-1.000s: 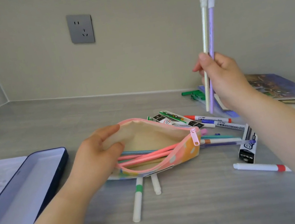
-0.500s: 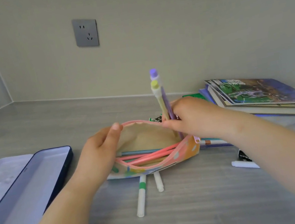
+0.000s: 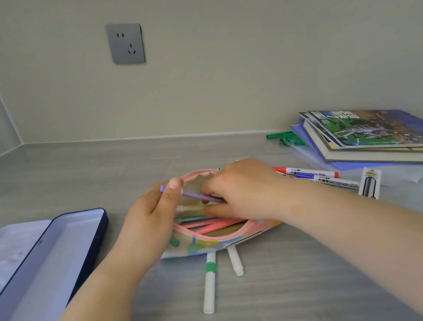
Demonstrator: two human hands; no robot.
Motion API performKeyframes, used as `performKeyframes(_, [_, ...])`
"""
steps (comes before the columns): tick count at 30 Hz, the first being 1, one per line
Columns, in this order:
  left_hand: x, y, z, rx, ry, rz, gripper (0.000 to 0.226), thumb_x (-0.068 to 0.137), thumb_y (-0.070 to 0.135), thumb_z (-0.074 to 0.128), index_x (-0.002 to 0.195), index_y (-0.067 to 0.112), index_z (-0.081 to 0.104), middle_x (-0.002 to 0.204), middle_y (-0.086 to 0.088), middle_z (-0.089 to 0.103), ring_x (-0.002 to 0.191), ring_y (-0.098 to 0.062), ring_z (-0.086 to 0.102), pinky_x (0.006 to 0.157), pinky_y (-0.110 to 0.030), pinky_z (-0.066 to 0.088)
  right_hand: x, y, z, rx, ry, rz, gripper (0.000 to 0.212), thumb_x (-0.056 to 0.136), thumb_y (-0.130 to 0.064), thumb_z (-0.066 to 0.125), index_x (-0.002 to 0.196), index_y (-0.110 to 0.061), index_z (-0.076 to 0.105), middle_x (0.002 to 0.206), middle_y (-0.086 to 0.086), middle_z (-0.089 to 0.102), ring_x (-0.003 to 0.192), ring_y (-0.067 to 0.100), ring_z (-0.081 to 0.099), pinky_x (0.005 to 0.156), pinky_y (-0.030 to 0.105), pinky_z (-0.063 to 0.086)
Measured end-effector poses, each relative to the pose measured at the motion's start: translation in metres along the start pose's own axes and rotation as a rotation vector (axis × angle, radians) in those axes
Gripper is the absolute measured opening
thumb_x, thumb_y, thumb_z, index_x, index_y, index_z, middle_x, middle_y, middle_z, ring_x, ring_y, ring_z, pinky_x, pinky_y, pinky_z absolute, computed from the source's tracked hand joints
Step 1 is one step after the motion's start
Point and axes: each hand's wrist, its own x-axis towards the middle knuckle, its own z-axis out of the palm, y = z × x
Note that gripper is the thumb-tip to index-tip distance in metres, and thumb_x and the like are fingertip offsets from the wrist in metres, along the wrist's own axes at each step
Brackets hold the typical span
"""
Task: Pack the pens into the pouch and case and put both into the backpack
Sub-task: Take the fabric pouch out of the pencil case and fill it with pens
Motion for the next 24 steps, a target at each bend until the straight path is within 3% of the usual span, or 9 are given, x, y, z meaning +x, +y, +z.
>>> performKeyframes(2, [0.000,0.001,0.000,-0.032,-0.007,-0.005,0.019,0.086,0.038,0.045,0.073,0.029,0.054,0.079,0.002,0.054,0.069,-0.013,0.047,0.052,-0.009,0.036,0.002,0.001,-0.001,-0.041,0.000,-0.015,0.019,0.087,-0.034,0.049,0.081,-0.019,0.059,0.083,0.012,0.066,0.071,0.030,0.052,0.044,0.022,0.012])
performKeyframes(4, [0.000,0.002,-0.002,-0.056,-0.011,-0.004,0.012,0.083,0.027,0.055,0.077,0.038,0.057,0.084,0.008,0.062,0.075,-0.008,0.056,0.056,-0.007,0.041,0.004,0.006,-0.004,-0.068,-0.047,0.006,0.016,0.087,-0.030,0.049,0.077,-0.021,0.058,0.091,0.012,0.067,0.068,0.027,0.045,0.044,0.022,0.012])
performKeyframes(7, [0.000,0.002,-0.001,-0.028,-0.014,0.005,0.032,0.081,0.009,0.055,0.109,0.025,0.060,0.097,0.007,0.060,0.083,-0.004,0.059,0.060,-0.005,0.043,0.002,0.008,-0.005,-0.139,-0.173,0.018,0.015,0.087,-0.023,0.049,0.086,-0.016,0.062,0.094,0.013,0.066,0.068,0.026,0.041,0.045,0.022,0.017])
performKeyframes(11, [-0.001,0.004,0.001,-0.015,-0.030,0.033,0.046,0.076,-0.006,0.047,0.113,0.021,0.056,0.097,0.010,0.056,0.061,0.013,0.058,0.046,0.000,0.040,0.002,0.003,0.006,-0.224,-0.256,0.013,0.021,0.089,-0.013,0.043,0.092,-0.010,0.063,0.079,0.009,0.060,0.071,0.028,0.046,0.046,0.022,0.023])
performKeyframes(14, [0.000,0.002,-0.001,-0.030,-0.033,0.051,0.044,0.076,-0.005,0.046,0.104,0.028,0.056,0.091,0.015,0.057,0.056,0.013,0.058,0.044,-0.001,0.040,0.003,0.005,0.004,-0.178,-0.273,0.032,0.018,0.088,-0.016,0.045,0.092,-0.012,0.062,0.059,-0.002,0.036,0.068,0.025,0.042,0.044,0.020,0.021])
performKeyframes(18, [0.002,-0.001,-0.004,-0.010,-0.016,0.016,0.035,0.078,0.002,0.050,0.088,0.034,0.061,0.080,0.002,0.062,0.055,-0.008,0.058,0.043,-0.004,0.040,0.001,0.015,-0.003,0.124,-0.226,0.122,0.012,0.080,-0.027,0.058,0.092,-0.025,0.062,0.061,-0.011,0.041,0.071,0.019,0.047,0.047,0.020,0.028])
performKeyframes(20, [0.002,0.000,-0.004,0.020,-0.006,0.037,0.035,0.080,0.003,0.050,0.072,0.035,0.063,0.071,0.002,0.061,0.055,-0.008,0.054,0.044,-0.003,0.038,-0.002,0.018,-0.002,0.156,-0.195,0.134,0.014,0.081,-0.024,0.058,0.093,-0.026,0.066,0.059,-0.014,0.041,0.069,0.015,0.045,0.047,0.018,0.026])
performKeyframes(22, [0.000,0.001,-0.003,0.046,-0.031,0.079,0.026,0.083,0.009,0.054,0.066,0.023,0.067,0.077,0.000,0.063,0.061,-0.003,0.056,0.050,-0.001,0.038,-0.006,0.021,0.002,0.167,-0.165,0.131,0.019,0.082,-0.022,0.057,0.097,-0.024,0.067,0.061,-0.013,0.043,0.070,0.014,0.044,0.047,0.016,0.025])
performKeyframes(24, [-0.003,0.002,-0.003,0.084,-0.130,0.124,0.022,0.081,0.034,0.060,0.071,0.018,0.070,0.090,-0.002,0.063,0.072,-0.003,0.056,0.058,-0.003,0.037,-0.012,0.025,0.004,0.233,-0.111,0.147,0.021,0.083,-0.020,0.057,0.101,-0.024,0.067,0.068,-0.013,0.047,0.072,0.011,0.044,0.050,0.021,0.029])
